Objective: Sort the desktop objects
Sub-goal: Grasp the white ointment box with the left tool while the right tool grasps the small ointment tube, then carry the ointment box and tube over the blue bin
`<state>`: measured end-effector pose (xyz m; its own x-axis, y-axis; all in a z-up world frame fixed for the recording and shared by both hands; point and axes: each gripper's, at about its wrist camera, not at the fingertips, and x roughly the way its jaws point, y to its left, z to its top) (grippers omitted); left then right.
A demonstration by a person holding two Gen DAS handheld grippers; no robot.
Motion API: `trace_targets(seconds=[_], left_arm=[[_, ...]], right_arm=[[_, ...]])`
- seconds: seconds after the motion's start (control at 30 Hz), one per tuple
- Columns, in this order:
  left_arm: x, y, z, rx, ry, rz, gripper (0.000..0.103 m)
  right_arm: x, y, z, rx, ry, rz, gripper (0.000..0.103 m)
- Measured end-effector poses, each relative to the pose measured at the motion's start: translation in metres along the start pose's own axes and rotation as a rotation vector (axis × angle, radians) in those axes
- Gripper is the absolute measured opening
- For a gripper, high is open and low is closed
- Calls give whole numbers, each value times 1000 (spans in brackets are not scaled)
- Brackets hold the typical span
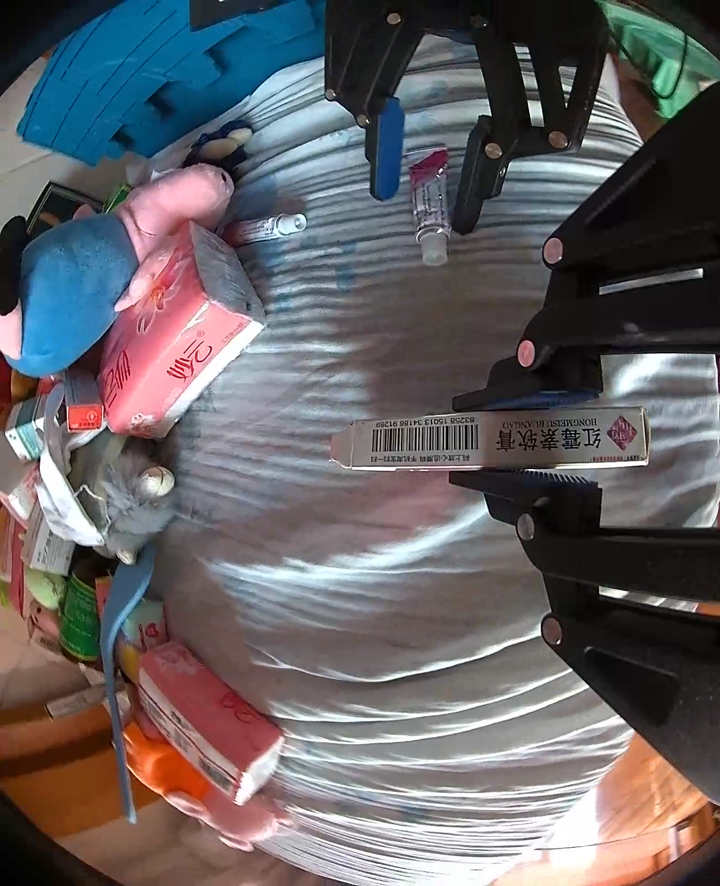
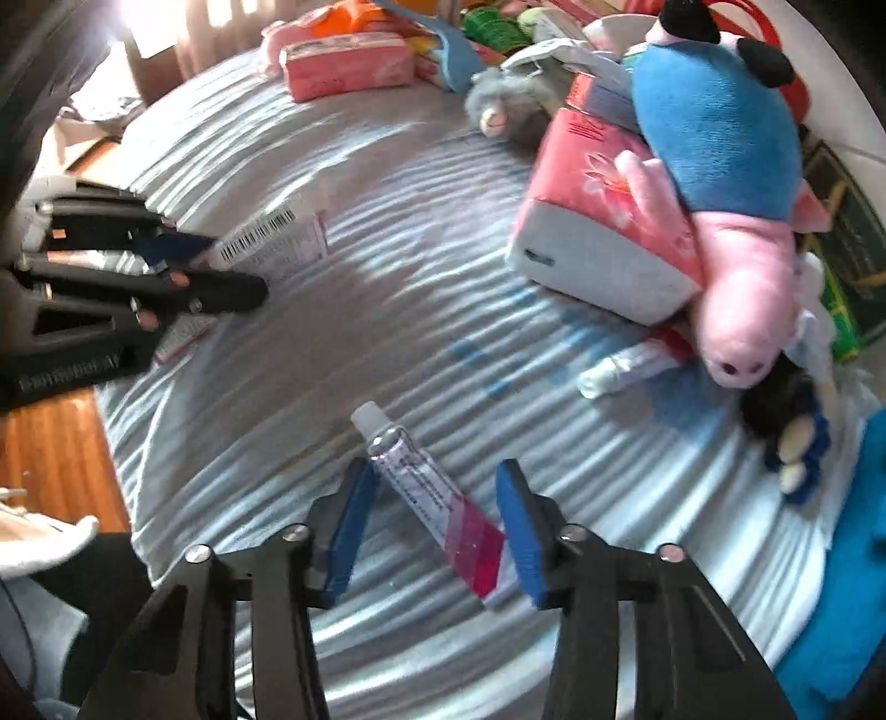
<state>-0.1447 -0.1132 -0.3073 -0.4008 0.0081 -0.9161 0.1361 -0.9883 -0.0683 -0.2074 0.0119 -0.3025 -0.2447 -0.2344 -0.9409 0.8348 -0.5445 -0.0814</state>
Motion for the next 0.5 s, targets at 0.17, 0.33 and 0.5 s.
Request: trace_targets(seconds=[0.17, 0.33, 0.5], left_arm=[[-10, -13, -8, -56, -19, 32, 18], [-30, -21, -8, -79, -58, 50, 18], [-58, -26, 12, -72, -133, 62, 18]], right_arm=[[-1, 0, 0, 22, -16, 48, 18], [-14, -7, -3, 97, -53, 94, 18], [-54, -19, -11, 157, -134, 76, 18]])
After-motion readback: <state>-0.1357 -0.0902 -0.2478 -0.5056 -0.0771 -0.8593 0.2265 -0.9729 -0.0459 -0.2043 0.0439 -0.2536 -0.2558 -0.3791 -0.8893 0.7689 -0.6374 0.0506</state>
